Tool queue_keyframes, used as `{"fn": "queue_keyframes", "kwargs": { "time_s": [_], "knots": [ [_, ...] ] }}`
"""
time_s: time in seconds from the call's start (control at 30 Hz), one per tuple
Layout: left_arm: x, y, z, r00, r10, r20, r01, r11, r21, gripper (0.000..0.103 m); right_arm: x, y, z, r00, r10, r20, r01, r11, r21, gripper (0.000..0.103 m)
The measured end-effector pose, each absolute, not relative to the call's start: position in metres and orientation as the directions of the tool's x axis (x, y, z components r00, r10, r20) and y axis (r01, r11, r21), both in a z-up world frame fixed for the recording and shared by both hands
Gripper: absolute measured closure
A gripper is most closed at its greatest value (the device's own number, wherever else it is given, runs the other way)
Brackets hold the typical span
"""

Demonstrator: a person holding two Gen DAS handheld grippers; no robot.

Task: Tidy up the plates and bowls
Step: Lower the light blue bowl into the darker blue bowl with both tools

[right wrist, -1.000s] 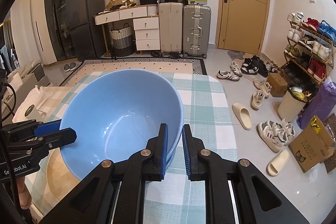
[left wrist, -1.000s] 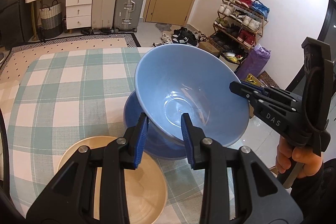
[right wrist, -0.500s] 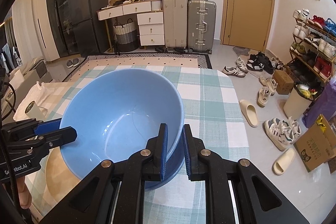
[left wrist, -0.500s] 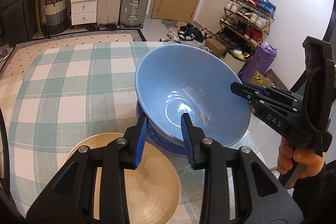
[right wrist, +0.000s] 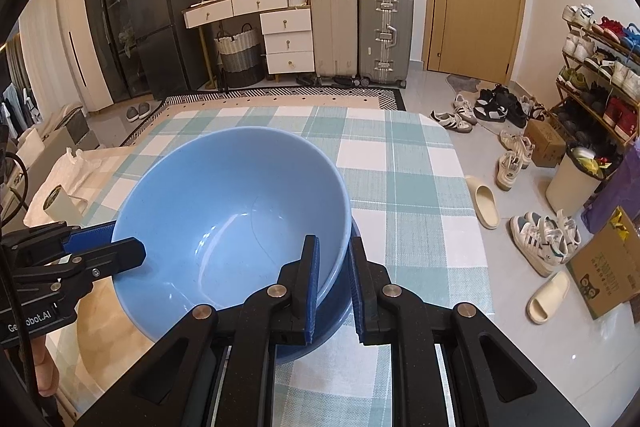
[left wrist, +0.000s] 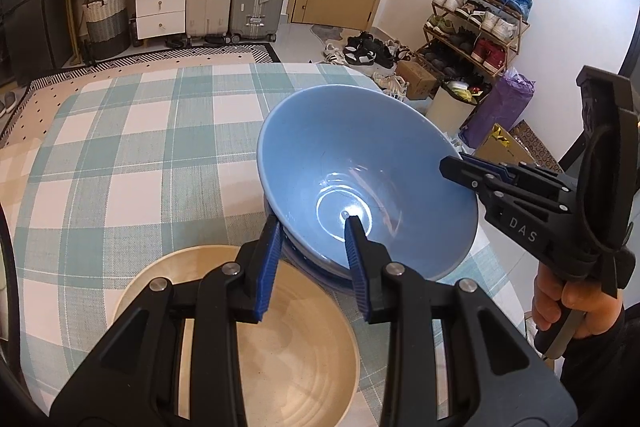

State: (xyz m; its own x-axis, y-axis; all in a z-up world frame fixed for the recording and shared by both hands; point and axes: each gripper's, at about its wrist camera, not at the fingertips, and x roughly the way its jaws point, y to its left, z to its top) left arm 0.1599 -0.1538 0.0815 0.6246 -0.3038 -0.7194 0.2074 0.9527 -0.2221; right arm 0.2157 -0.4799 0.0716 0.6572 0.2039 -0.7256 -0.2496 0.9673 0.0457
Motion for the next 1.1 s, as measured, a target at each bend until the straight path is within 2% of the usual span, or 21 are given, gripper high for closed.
{"fn": "queue_keyframes", "kwargs": {
  "time_s": [1.1],
  "knots": [
    [0.183, -0.174, 0.036, 0.616, -0.229, -0.754, 0.225, 0.968, -0.111, 0.074, 0.215, -0.48, 0.034, 0.636, 0.149, -0.757, -0.24, 0.971, -0.01, 0.088]
  ]
}}
